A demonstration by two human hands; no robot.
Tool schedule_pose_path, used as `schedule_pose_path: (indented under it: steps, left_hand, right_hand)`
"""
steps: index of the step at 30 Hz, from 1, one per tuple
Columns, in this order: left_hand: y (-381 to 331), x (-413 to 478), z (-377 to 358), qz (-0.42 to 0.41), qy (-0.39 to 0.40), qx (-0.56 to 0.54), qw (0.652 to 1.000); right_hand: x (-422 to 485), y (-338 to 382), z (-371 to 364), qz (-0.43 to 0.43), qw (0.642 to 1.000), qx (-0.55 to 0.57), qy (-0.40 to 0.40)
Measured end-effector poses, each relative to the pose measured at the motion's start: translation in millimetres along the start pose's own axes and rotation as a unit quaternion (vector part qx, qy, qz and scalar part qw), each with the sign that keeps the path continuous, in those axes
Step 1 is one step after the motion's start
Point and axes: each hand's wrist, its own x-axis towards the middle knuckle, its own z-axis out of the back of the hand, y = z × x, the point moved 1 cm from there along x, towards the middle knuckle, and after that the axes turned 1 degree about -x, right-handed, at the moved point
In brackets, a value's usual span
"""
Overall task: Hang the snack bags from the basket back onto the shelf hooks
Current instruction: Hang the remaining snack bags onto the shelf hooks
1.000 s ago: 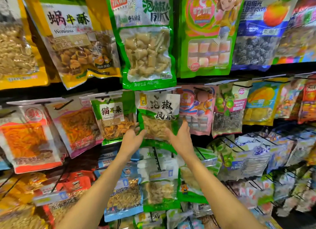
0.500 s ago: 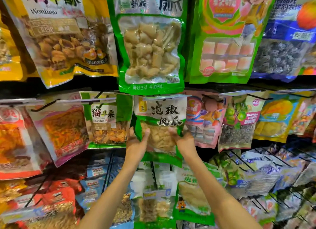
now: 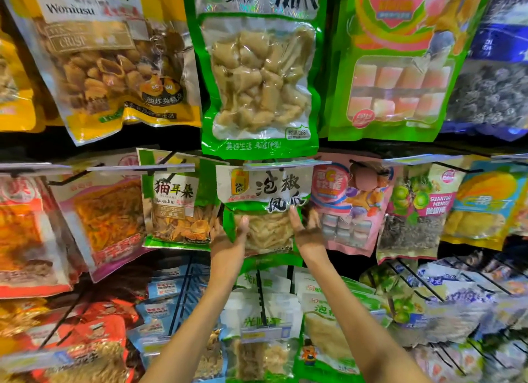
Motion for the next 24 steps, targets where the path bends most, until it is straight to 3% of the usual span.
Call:
schedule_pose_path:
  steps: [2,4,6,12,16,19,24]
  left_hand:
    - [0.4,1.0,-0.4,0.006,0.016,-0.048,0.999]
    - [-0.4,0.7,0.8,0.023,0.036,-0.097,0.994]
    - [0.8,3.9,1.5,0.024,0.038,-0.138,0.989]
    - [1.2,17.6,-0.4,0.032,0.020,-0.058,0.998]
    - [-7.5,23.6,-0.9,0.071,0.036,-0.080,0.994]
    - [0.0,38.4,-4.3,0.104,0.029,-0.029,0.994]
    - [3.1,43.4,-8.6,0.091,0.031,-0.037,0.995]
  right_hand:
    - [3.8,-0.4,-2.5,0.026,0.997,-0.048,0.054]
    - [2.5,5.7,-6.3,-0.049,0.995,0.031,0.086]
    - [8.5,6.8,-8.0,-0.077,0.993,0.067,0.061]
    - [5.4,25.8,-10.7,-0.079,0.995,0.030,0.059]
    - [4.9,31.1,-7.6,-0.080,0.995,0.005,0.060]
    - [4.3,35.8,-5.5,-0.072,0.995,0.009,0.073]
    - [6.5,31.8,-4.3,-0.081,0.993,-0.003,0.081]
